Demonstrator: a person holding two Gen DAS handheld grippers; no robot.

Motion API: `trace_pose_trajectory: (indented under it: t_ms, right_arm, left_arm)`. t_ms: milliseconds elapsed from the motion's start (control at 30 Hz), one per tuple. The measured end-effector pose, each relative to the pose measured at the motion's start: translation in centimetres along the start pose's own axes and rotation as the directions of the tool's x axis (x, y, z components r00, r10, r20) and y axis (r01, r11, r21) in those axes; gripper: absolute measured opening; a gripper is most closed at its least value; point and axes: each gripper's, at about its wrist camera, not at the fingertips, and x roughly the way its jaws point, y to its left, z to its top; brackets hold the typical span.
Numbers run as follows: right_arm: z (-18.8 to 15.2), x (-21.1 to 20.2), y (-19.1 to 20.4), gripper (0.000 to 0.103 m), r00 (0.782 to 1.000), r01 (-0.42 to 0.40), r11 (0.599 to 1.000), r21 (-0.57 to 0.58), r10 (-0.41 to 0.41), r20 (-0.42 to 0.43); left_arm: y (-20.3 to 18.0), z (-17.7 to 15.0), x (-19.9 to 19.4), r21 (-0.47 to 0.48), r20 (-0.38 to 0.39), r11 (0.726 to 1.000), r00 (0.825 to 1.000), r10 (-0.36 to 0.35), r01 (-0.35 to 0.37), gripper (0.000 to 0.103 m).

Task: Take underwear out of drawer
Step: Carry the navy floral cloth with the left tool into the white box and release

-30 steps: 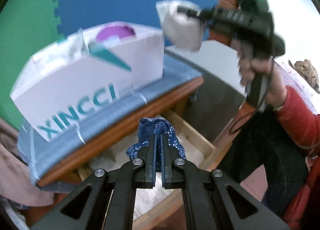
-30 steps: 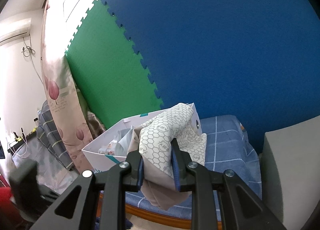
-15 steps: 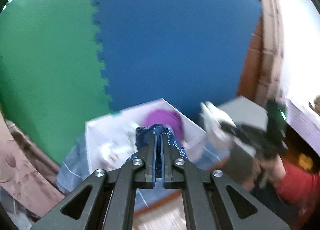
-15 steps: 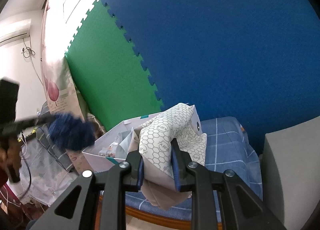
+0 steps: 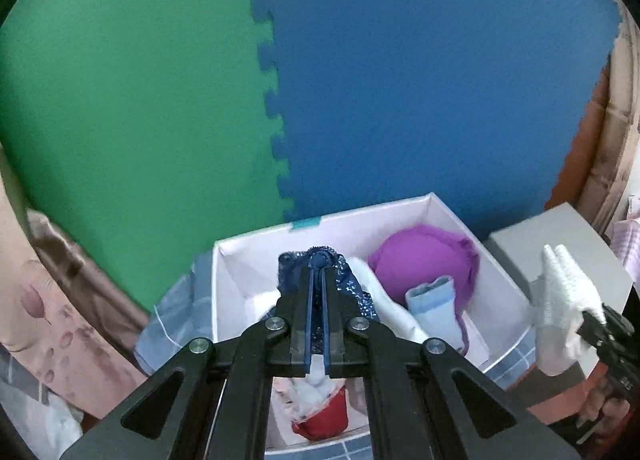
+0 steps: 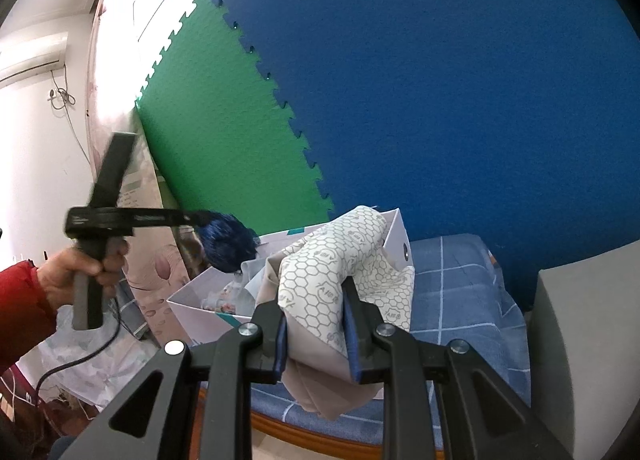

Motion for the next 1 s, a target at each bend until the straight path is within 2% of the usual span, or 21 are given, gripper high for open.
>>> trace_pose_trajectory:
  t_ms: [33, 300, 500, 567, 667, 733, 867, 1000]
  right_arm:
    - [-0.1, 0.1, 0.0, 0.023, 1.000, -0.002, 1.000, 0.001, 0.002, -0.001]
    - [0.0, 0.4, 0.2, 0.023, 1.000, -0.001, 1.000, -0.008, 0.001, -0.009]
    - [0.1, 0.6, 0.4, 0.023, 1.000, 0.003, 1.000, -0.015, -0.003, -0.009]
    - [0.1, 0.5, 0.5, 0.023, 1.000, 0.004, 1.000, -0.019, -0.004, -0.007]
    - [0.1, 0.7, 0.5, 0.023, 1.000, 0.005, 1.000, -0.022, -0.005, -0.009]
    - [0.2, 0.8, 0.7, 0.023, 1.000, 0.004, 0.999, -0.033, -0.005, -0.008]
    - [0.5, 1.1, 1.2, 0.023, 1.000, 0.008, 0.999, -0.052, -0.007, 0.002]
    - [0.8, 1.4, 2.0, 0.023, 1.000, 0.013, 0.996, -0.090, -0.012, 0.010]
  left_arm:
    - [0.0, -0.2, 0.7, -0.005, -0.008, 1.000, 1.000, 0.018, -0.018, 0.002]
    - [0.9, -2.1, 5.4, -0.071, -0.107, 0.997, 0.994, 0.023, -0.031, 0.005]
    - [0.8, -2.6, 6.3, -0.101, -0.115, 0.995, 0.993, 0.009, -0.021, 0.011]
    - [0.8, -2.5, 6.3, -0.122, -0.114, 0.993, 0.993, -0.006, -0.008, 0.018]
    - [0.6, -2.6, 5.8, -0.127, -0.091, 0.992, 0.996, 0.001, -0.012, 0.033]
    - [0.1, -2.8, 5.2, -0.109, -0.076, 0.994, 0.997, 0.000, -0.008, 0.049]
    - [-0.3, -3.5, 2.9, -0.128, -0.017, 0.992, 1.000, -0.023, 0.021, 0.055]
    - [-0.4, -4.9, -0.6, -0.151, 0.048, 0.988, 0.999, 0.017, -0.009, 0.072]
